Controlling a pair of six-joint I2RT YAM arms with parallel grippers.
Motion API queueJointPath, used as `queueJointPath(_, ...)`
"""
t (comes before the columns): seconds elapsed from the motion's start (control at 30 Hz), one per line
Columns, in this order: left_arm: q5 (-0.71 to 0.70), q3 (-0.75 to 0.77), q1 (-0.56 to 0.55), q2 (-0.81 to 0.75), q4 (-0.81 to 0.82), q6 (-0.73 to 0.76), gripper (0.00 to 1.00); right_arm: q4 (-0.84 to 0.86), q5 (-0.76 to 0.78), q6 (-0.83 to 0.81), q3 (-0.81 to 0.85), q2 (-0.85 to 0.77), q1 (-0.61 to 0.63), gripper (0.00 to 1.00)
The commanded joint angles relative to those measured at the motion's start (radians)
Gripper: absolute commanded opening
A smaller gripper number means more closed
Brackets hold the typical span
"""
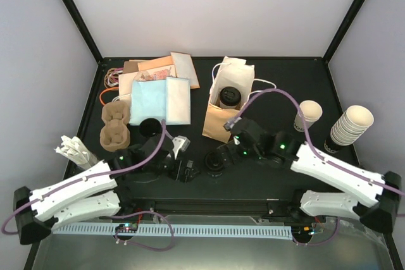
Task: Pack the takeout coffee
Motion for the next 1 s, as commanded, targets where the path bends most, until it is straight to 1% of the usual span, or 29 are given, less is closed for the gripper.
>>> queueJointPath(0.0,-0.224,0.143,-0.104,0.117,-0.113,0.005,0.99,0.197,-0.134,0.093,-0.176,-0.153,-0.079,0.99)
queueJointPath(0.13,-0.303,0.274,-0.187,0.263,-0.174,0.030,0.99,0.303,-0.220,0.148,-0.329,-0.247,-0.157,0.99)
queueJointPath(0.3,-0.345,0.416,-0.234,0.423,-0.226,0.077,0.99,0.372,-0.322,0.172,-0.430,-0.267,-0.255,0.97)
queueJointPath(0.37,-0.362,0.466,-0.241,0.473,-0.248,0.106,0.99,0.413,-0.363,0.199,-0.470,-0.284,-0.288,0.93)
queueJointPath(0.43,-0.364,0.510,-0.243,0.555,-0.263,0.141,0.97,0.471,-0.408,0.224,-0.516,-0.302,-0.330,0.88)
queueJointPath(0.5,-0.364,0.542,-0.243,0.601,-0.274,0.166,0.95,0.515,-0.449,0.247,-0.557,-0.319,-0.366,0.83)
queueJointPath(0.57,-0.371,0.565,-0.243,0.639,-0.281,0.190,0.95,0.558,-0.495,0.256,-0.589,-0.328,-0.393,0.80)
queueJointPath(0.67,-0.393,0.599,-0.242,0.696,-0.301,0.221,0.95,0.584,-0.521,0.259,-0.611,-0.326,-0.411,0.76)
queueJointPath(0.8,-0.426,0.649,-0.241,0.773,-0.337,0.258,0.96,0.609,-0.538,0.258,-0.629,-0.324,-0.415,0.74)
queueJointPath(0.97,-0.393,0.672,-0.236,0.807,-0.315,0.300,0.97,0.610,-0.532,0.252,-0.642,-0.323,-0.417,0.74)
